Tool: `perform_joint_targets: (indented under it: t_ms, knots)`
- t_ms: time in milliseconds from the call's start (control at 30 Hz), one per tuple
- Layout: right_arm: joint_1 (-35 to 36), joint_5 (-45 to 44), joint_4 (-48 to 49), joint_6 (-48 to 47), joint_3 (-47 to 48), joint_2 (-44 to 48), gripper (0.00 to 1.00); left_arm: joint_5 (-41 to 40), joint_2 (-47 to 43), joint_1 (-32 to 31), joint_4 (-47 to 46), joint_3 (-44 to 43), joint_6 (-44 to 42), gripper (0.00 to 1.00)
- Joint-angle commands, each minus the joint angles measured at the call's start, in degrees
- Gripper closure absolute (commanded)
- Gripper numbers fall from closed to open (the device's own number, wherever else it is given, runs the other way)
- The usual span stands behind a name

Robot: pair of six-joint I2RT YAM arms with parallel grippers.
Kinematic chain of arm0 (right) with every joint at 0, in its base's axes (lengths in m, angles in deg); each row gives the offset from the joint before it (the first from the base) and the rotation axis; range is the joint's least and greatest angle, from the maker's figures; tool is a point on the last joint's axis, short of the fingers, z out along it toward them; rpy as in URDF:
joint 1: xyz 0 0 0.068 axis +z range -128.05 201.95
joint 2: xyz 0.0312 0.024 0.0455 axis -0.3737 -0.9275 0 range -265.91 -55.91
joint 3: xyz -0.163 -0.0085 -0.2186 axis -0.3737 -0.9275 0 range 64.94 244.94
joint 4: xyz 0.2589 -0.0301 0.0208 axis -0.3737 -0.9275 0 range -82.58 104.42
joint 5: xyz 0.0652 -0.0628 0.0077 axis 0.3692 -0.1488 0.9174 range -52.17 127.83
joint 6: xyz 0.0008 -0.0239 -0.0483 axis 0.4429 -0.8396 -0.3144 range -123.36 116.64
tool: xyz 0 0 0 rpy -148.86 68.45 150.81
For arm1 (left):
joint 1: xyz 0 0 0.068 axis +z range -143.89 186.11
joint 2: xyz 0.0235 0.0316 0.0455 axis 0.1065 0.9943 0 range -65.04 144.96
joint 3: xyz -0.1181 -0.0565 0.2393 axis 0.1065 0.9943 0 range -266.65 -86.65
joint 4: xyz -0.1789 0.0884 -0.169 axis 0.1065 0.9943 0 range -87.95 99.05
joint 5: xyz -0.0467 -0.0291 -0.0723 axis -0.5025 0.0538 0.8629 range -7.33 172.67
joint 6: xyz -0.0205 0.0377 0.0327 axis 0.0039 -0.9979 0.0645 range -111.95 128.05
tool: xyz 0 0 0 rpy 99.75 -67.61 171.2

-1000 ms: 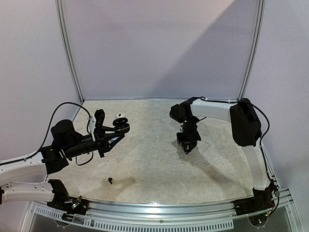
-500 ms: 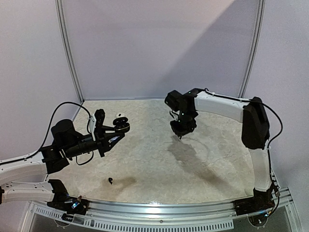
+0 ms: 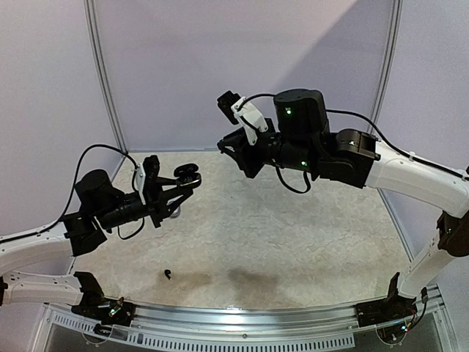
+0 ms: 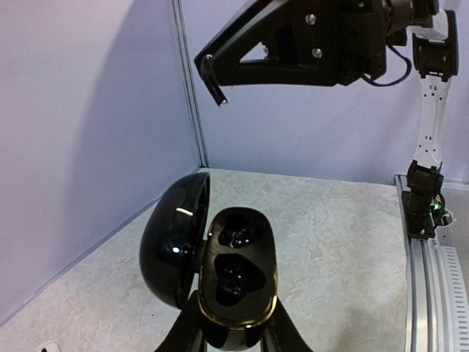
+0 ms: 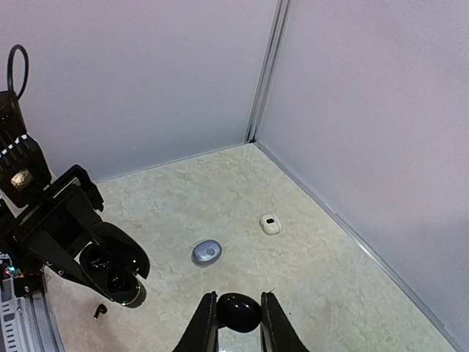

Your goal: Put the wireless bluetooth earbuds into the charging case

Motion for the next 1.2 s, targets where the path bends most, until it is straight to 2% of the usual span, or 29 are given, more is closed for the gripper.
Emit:
perform_joint_targets:
  t_ms: [0,100,233,400,500,600,700,767,933,1167]
  knots:
    - [1.30,2.68,10.20,-6.15,-2.94,1.57,1.00,2.38,1.85,0.86,-2.38,-2.70,-5.90,1.00]
    - [1.72,5.67,12.13,-7.37,-3.50,2.52,1.00,3.10,2.71,0.90,-1.89,-4.49,-4.09,1.00]
    - [1.66,6.63,16.39,-9.95,-6.94,4.96,1.00,3.24,4.22,0.94,0.99,-7.49,2.33,1.00]
    - [1.63,7.56,20.26,-14.47,-9.69,8.15,1.00,5.49,7.20,0.86,5.37,-12.27,6.18,1.00]
    - [1.70,8.50,20.32,-14.93,-9.66,9.29,1.00,6.67,8.47,0.86,3.60,-12.52,4.80,1.00]
    - [1.67,7.43,20.93,-11.38,-9.43,9.73,1.00,6.04,8.85,1.26,0.77,-12.20,5.12,1.00]
    - [1.73,4.86,22.33,-8.46,-8.39,8.57,1.00,8.48,9.44,4.23,-3.31,-10.25,7.46,1.00]
    - [1.92,3.94,22.15,-7.19,-6.79,7.43,1.00,8.20,10.56,5.15,-2.67,-11.09,7.55,1.00]
    - [1.93,7.07,14.87,-8.10,-3.45,6.23,1.00,8.08,10.88,5.02,-5.04,-11.51,7.15,1.00]
    - [1.90,12.48,20.34,-12.15,-8.17,7.96,1.00,9.96,8.53,4.68,5.26,-13.46,1.17,1.00]
